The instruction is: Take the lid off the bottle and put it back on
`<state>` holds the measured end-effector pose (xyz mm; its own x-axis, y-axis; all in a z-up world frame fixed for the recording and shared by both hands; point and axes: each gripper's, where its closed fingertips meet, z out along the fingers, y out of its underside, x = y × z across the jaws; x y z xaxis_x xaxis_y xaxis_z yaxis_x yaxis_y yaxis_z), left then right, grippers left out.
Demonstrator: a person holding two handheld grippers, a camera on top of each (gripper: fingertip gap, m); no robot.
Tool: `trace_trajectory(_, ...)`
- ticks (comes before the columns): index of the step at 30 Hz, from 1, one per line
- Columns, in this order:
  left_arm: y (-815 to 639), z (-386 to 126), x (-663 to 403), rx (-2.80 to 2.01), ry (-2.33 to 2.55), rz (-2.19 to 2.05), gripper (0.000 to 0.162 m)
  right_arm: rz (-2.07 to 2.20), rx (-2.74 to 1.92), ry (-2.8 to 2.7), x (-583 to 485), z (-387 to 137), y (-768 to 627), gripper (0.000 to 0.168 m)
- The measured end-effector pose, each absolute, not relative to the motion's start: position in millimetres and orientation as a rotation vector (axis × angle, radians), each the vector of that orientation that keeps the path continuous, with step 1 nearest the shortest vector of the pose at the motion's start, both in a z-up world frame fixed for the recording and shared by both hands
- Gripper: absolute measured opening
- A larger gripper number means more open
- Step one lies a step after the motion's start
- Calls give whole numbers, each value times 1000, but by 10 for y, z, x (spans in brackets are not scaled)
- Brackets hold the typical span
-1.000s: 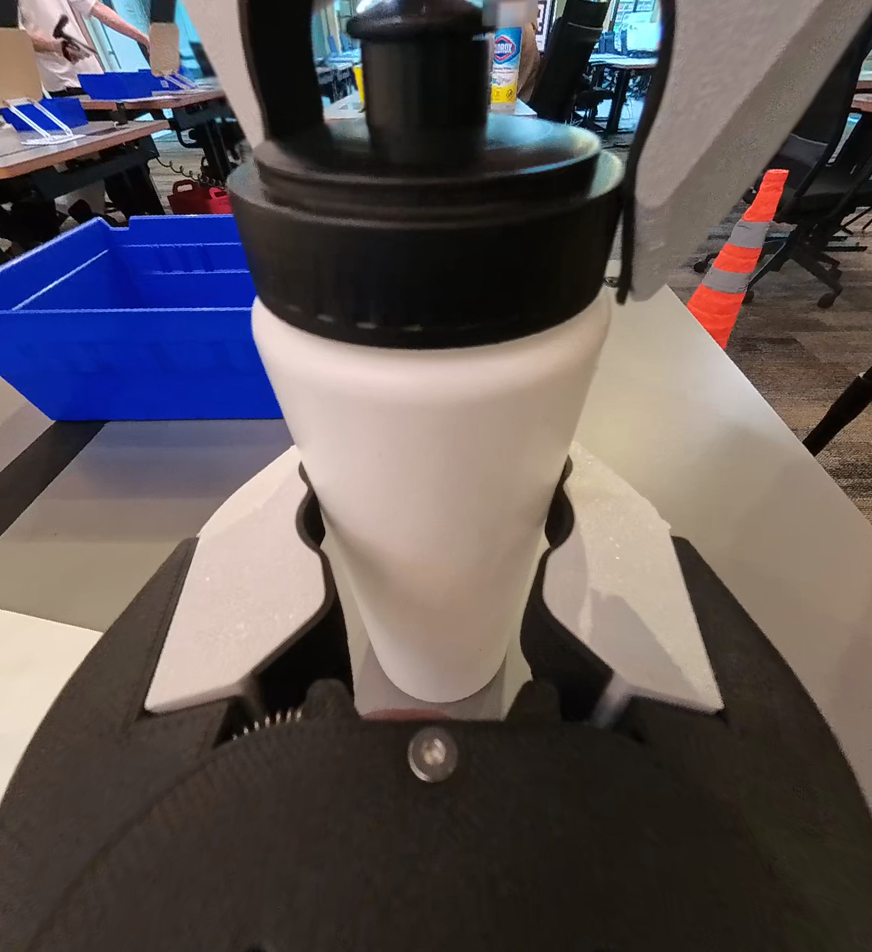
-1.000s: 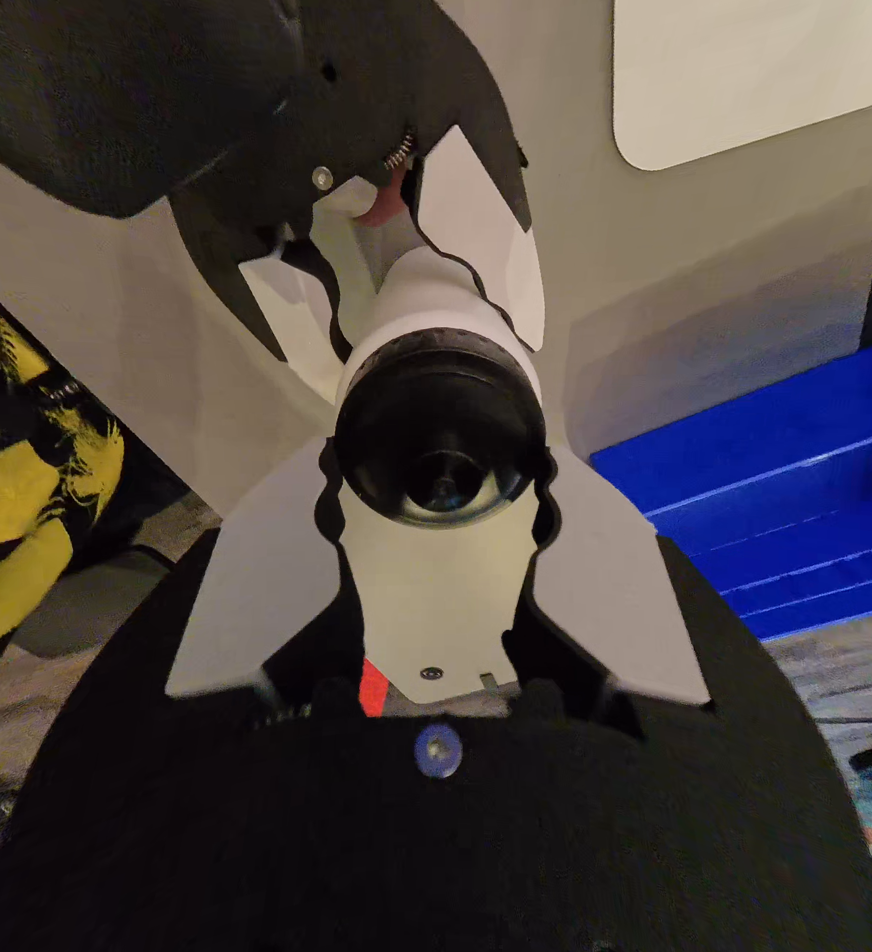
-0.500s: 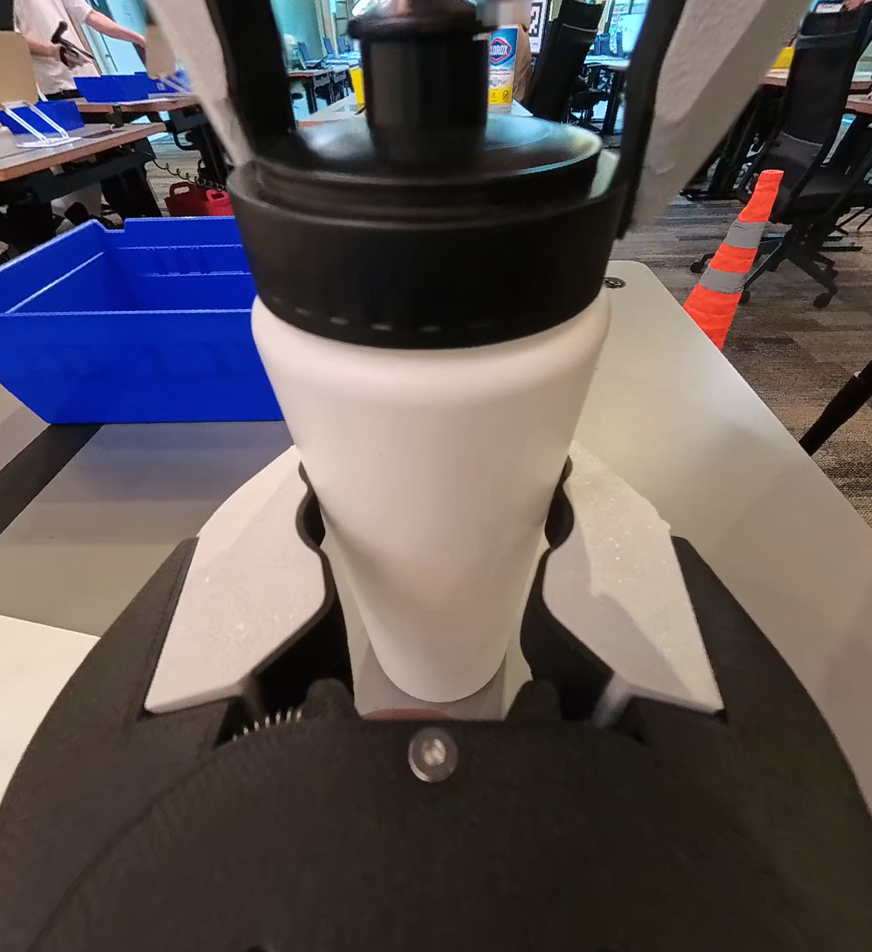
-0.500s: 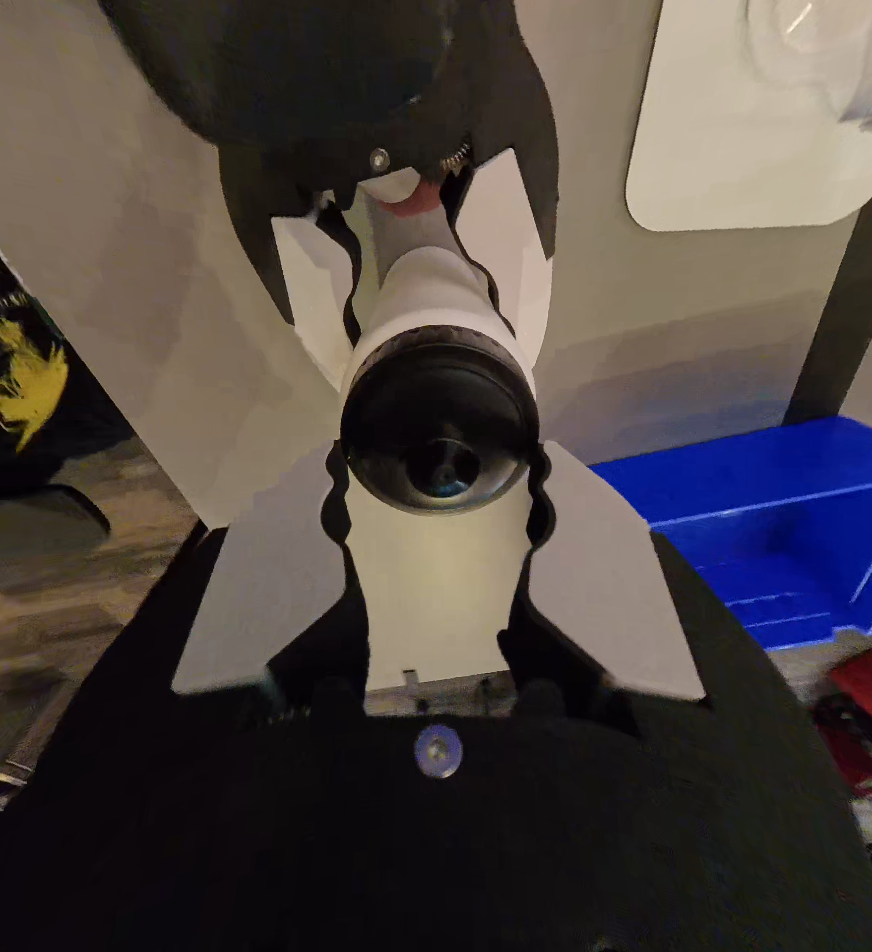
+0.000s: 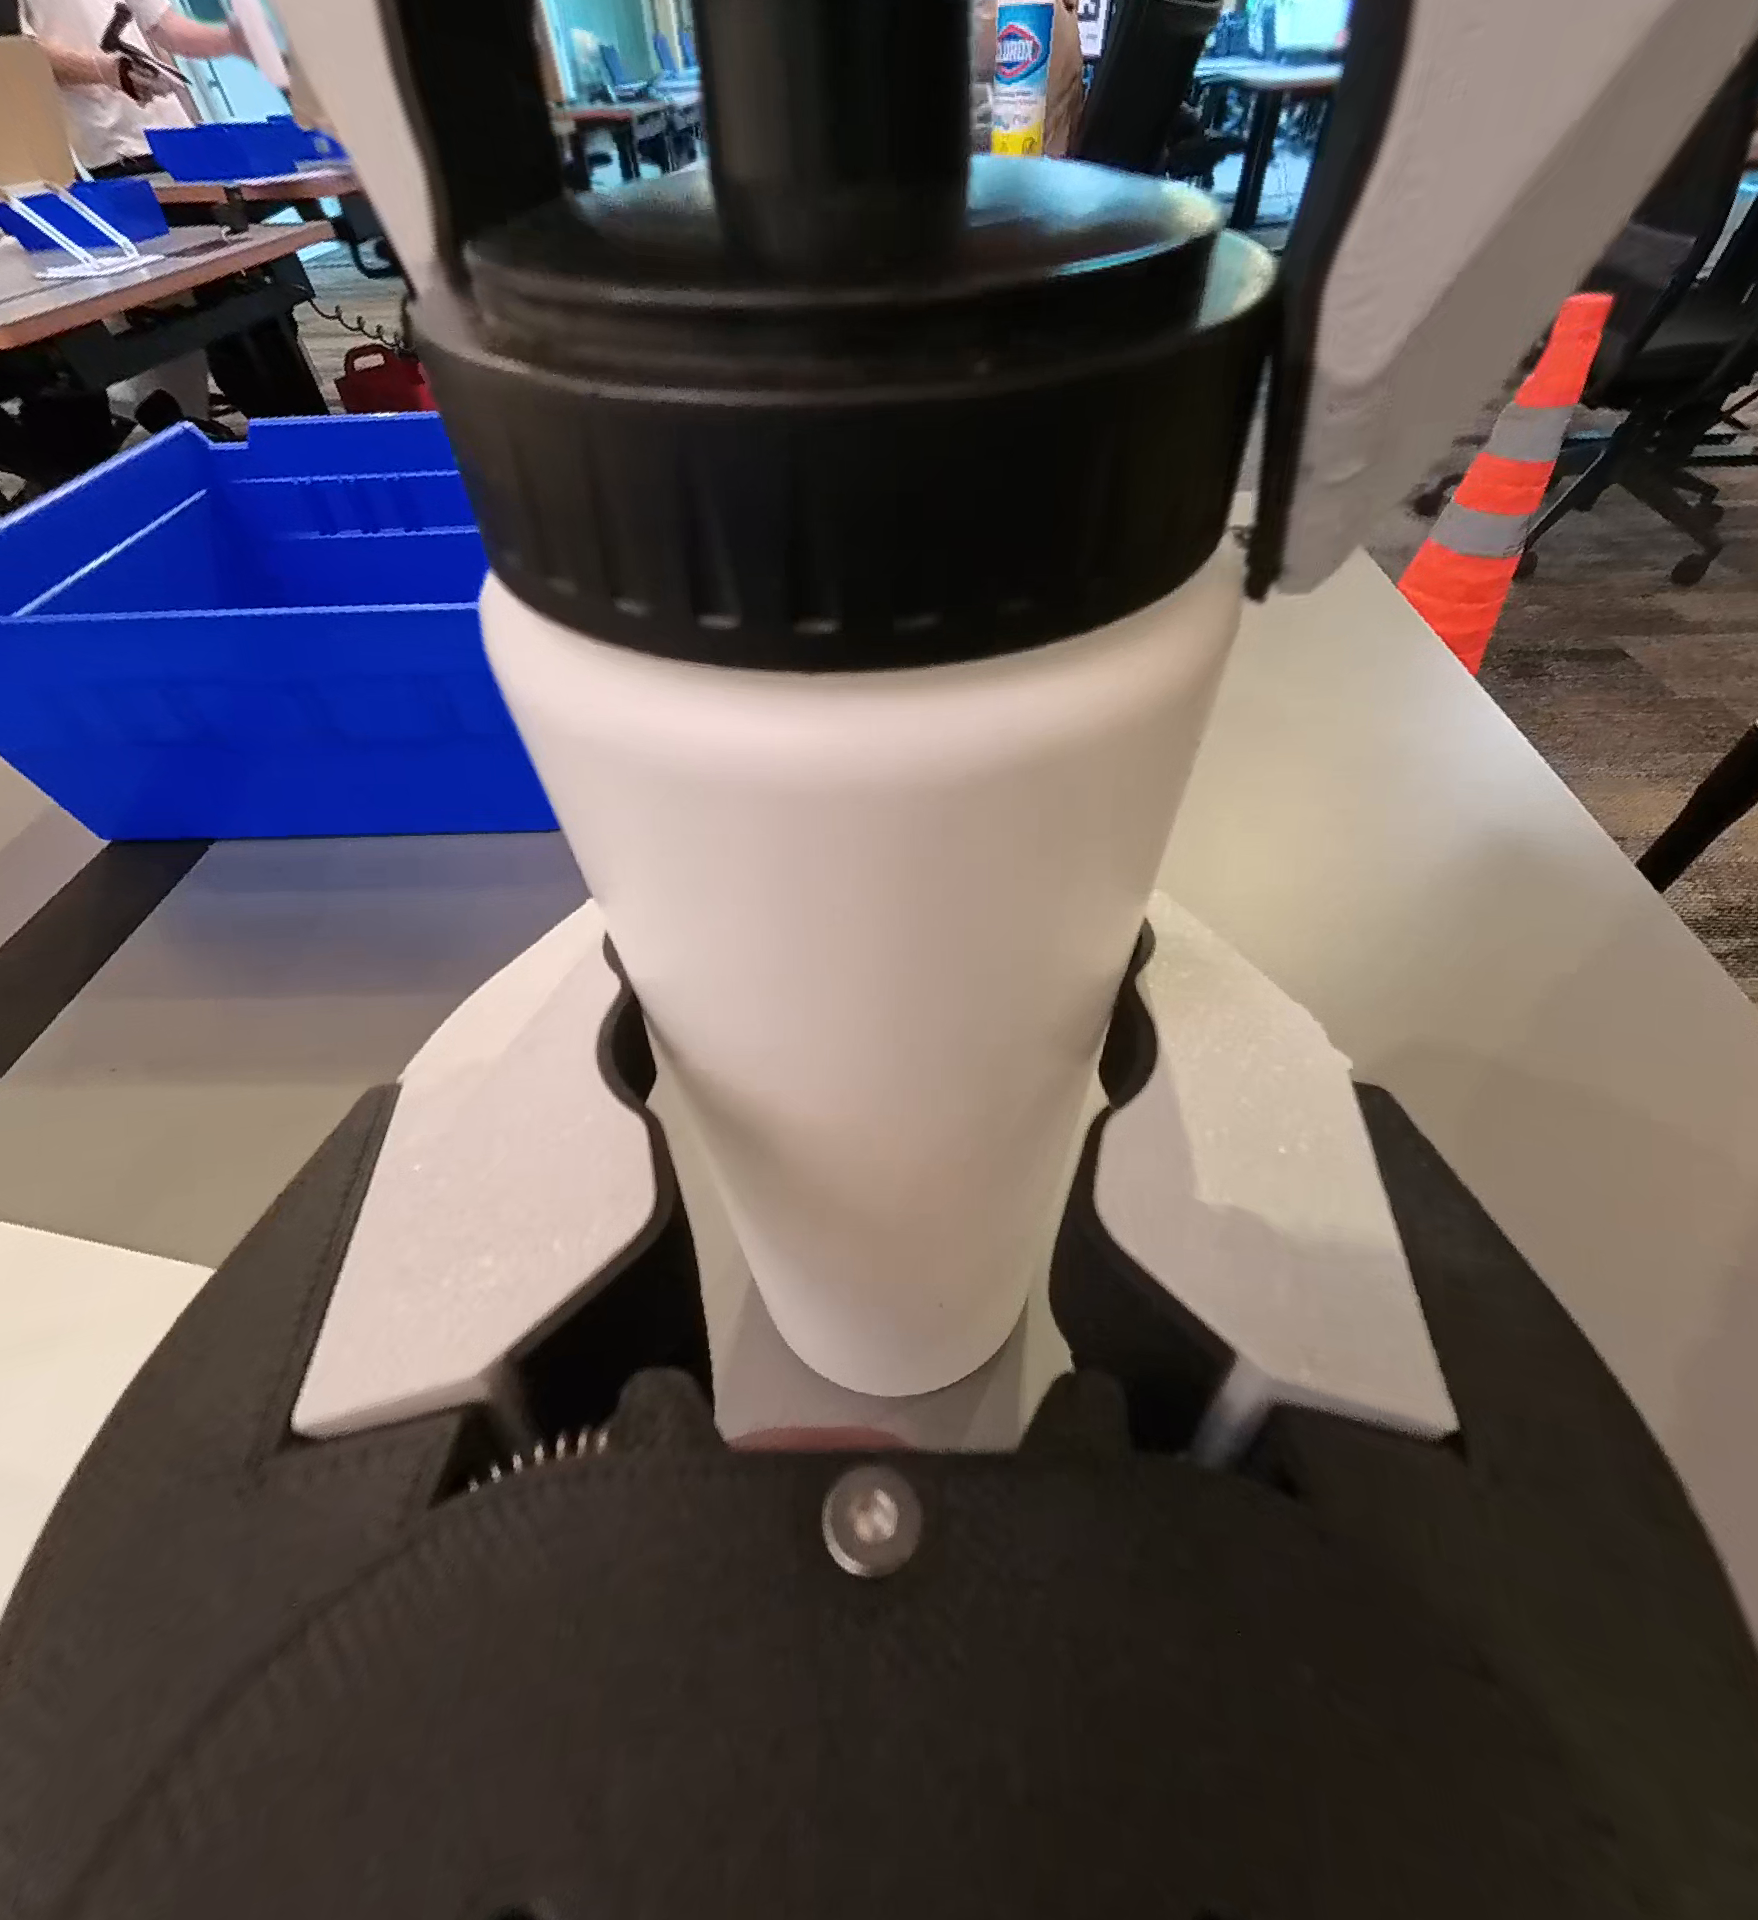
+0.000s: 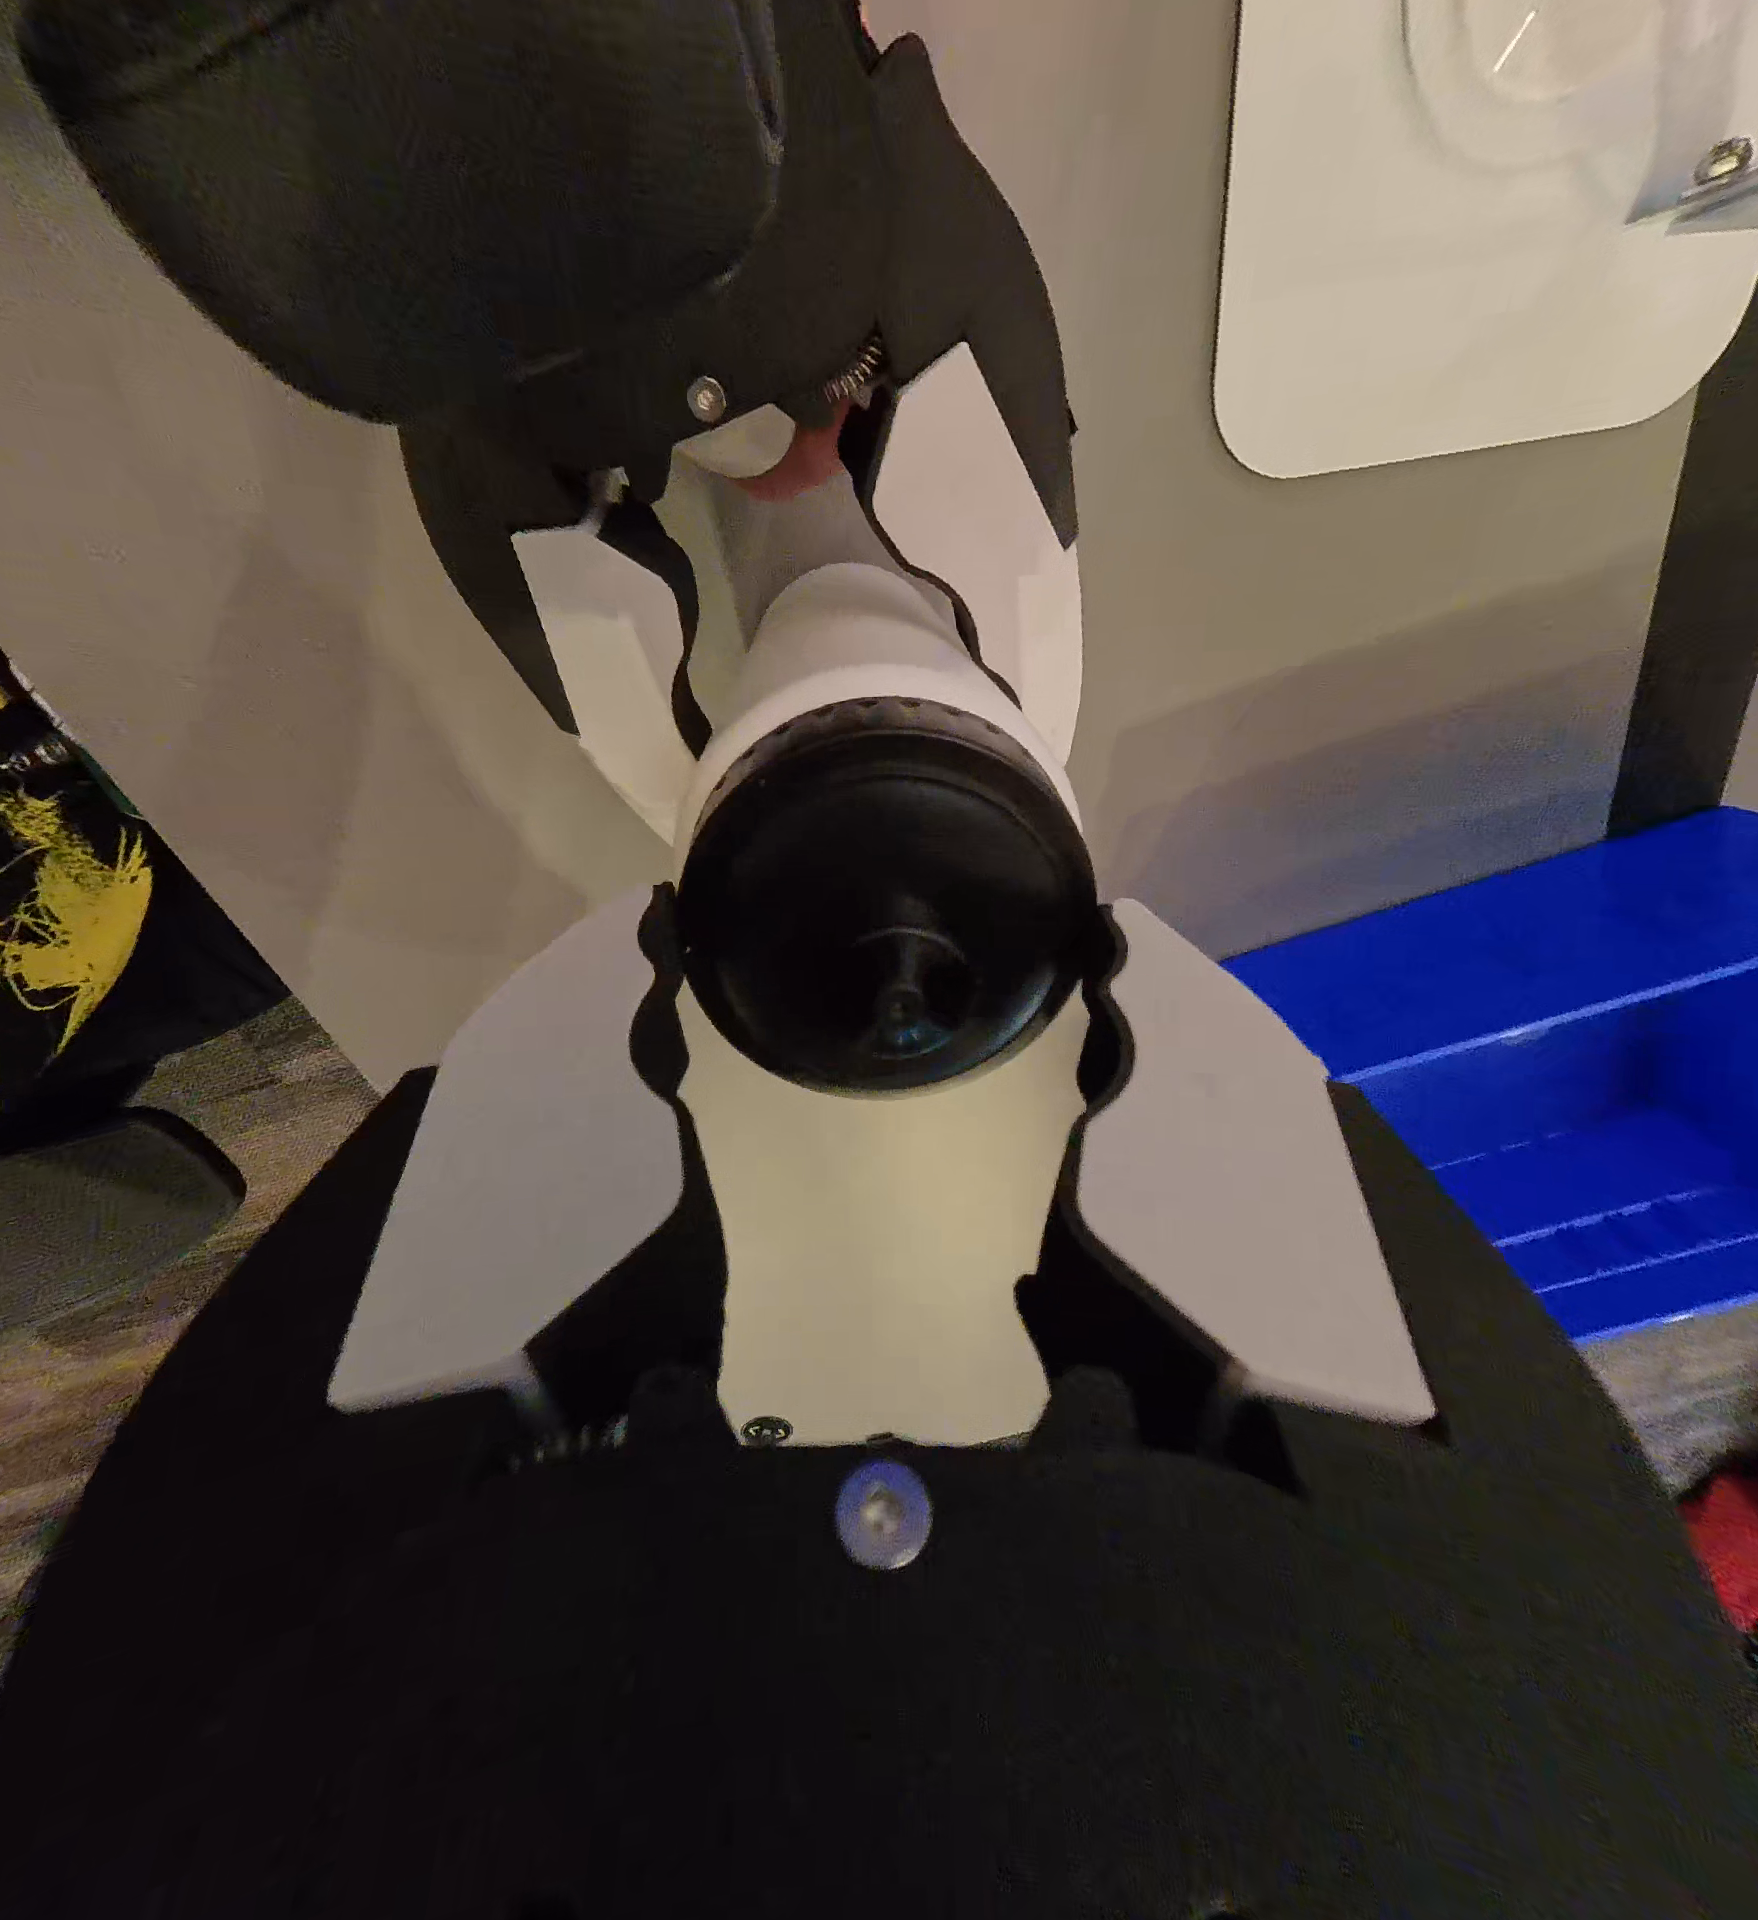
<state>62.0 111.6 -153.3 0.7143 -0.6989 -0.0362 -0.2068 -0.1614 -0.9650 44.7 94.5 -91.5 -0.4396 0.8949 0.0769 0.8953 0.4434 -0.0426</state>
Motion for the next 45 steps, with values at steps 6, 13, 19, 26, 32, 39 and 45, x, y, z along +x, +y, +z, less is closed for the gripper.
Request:
trace_trajectory(6,1115,-1532,616,-1713,729,-511,86,159,-1590,-2515,401,-893,933,83)
trace_trajectory(13,1116,-1530,618,-1704,724,-523,86,608,-1610,-2096,401,-929,952,127)
trace_trajectory(19,1119,-1527,621,-1696,717,-529,86,1046,-1485,-1687,215,-1064,838,104)
trace_trajectory(26,1117,-1524,619,-1682,712,-533,86,1222,-1388,-1486,44,-1211,847,106)
trace_trajectory(32,1115,-1527,614,-1674,711,-540,86,1321,-1352,-1481,67,-1203,830,102)
trace_trajectory(39,1100,-1441,473,-1596,626,-639,83,1394,-1372,-1430,185,-969,964,101)
trace_trajectory(45,1286,-1566,126,-1647,504,-433,45,1237,-1354,-1363,516,-62,1467,101)
